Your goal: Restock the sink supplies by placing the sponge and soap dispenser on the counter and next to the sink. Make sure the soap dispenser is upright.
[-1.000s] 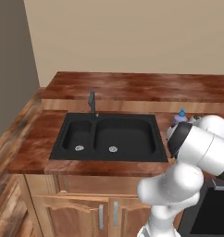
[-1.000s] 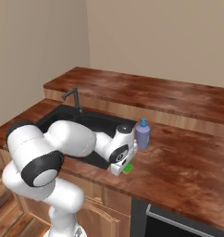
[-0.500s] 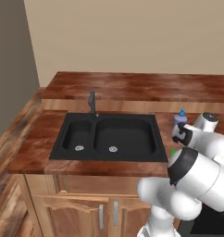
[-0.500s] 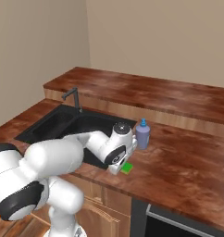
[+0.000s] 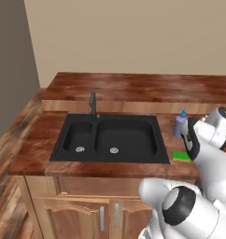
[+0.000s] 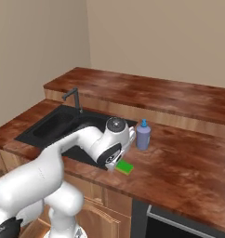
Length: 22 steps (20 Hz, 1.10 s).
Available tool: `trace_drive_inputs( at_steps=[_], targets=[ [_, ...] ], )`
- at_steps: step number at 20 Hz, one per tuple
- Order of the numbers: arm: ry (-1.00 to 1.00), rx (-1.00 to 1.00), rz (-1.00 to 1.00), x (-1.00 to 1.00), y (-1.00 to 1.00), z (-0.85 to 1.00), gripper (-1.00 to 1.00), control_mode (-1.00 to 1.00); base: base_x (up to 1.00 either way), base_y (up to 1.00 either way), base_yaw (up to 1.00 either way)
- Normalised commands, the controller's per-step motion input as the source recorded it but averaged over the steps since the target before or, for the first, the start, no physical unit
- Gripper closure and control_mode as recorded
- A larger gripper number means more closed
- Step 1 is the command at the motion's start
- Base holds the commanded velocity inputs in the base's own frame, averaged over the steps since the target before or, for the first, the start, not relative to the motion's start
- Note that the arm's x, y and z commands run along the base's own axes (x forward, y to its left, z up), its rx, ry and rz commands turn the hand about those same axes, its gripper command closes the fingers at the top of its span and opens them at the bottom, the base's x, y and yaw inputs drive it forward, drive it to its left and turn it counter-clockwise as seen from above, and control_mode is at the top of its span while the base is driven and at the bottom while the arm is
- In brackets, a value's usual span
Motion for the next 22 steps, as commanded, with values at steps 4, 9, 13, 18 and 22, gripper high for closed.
trace_drive_inputs(
  at_steps=[4, 9, 13, 18, 22],
  targets=[
    [-0.11, 0.00, 0.00, -0.25, 0.13, 0.69, -1.00, -1.00, 0.00, 0.00, 0.00],
    [-0.11, -0.01, 0.00, -0.30, 0.28, 0.57, -1.00, -1.00, 0.00, 0.00, 0.00],
    [-0.06, -0.04, 0.00, -0.23, 0.36, 0.52, -1.00, -1.00, 0.00, 0.00, 0.00],
    [-0.02, -0.07, 0.00, -0.16, 0.40, 0.40, -1.00, -1.00, 0.00, 0.00, 0.00],
    [-0.01, -0.07, 0.00, -0.11, 0.45, 0.28, -1.00, -1.00, 0.00, 0.00, 0.00]
  ],
)
